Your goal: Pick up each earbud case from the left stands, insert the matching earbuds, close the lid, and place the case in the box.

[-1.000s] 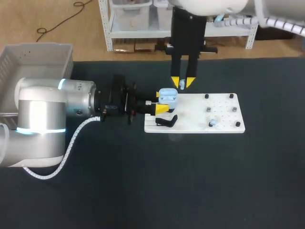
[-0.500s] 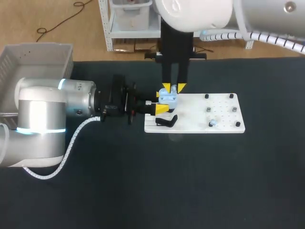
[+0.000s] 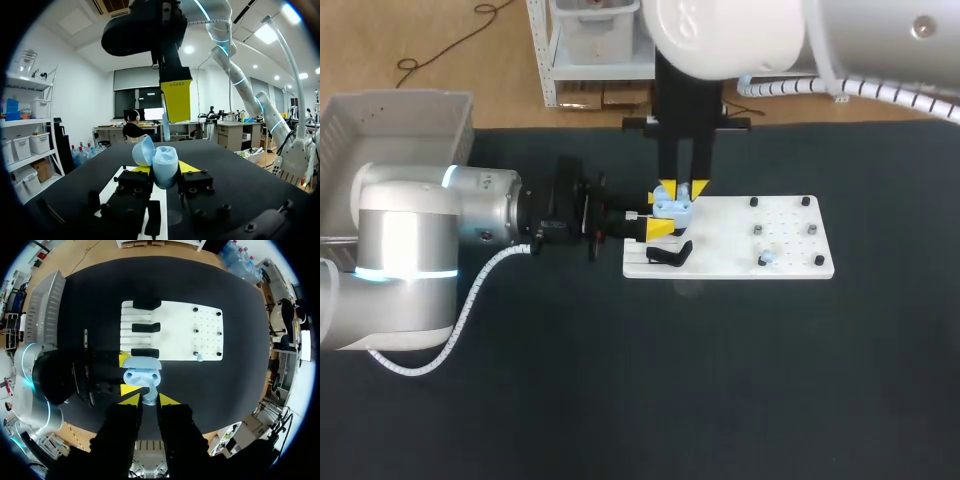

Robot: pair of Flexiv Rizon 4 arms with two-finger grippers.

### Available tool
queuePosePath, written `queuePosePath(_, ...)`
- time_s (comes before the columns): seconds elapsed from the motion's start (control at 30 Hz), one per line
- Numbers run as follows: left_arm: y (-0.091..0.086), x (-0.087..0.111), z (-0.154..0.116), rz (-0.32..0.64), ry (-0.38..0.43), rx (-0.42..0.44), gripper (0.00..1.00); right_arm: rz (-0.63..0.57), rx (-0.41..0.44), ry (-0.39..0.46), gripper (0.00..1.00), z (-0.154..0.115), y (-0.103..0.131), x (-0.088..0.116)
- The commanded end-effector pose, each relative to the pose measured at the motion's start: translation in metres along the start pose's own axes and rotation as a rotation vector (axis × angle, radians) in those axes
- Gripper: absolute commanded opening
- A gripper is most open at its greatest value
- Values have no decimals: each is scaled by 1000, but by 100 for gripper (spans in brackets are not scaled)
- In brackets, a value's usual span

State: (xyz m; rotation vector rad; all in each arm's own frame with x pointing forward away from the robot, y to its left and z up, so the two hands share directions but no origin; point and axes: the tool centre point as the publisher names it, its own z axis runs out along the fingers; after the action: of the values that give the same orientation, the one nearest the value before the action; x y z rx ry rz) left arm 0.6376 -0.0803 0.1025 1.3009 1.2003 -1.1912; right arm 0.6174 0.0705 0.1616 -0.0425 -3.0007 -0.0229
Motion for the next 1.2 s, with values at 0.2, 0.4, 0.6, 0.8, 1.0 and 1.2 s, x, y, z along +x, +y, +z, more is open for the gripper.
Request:
queuePosePath(0.2, 1, 1, 0, 0, -1, 2, 0, 3, 10, 16, 0, 5, 3, -3)
queuePosePath(0.4, 1, 1, 0, 0, -1, 2, 0, 3, 16, 27, 0, 7, 3, -3)
queuePosePath(0.6, 1, 1, 0, 0, -1, 2, 0, 4, 16, 31, 0, 9, 3, -3)
queuePosePath(0.8, 1, 1, 0, 0, -1, 2, 0, 6, 22, 36, 0, 11, 2, -6)
queuePosePath(1.0, 1, 1, 0, 0, -1, 2, 0, 10, 30, 35, 0, 12, 1, -8)
queuePosePath(1.2, 1, 1, 0, 0, -1, 2, 0, 16, 40, 39, 0, 14, 0, -10)
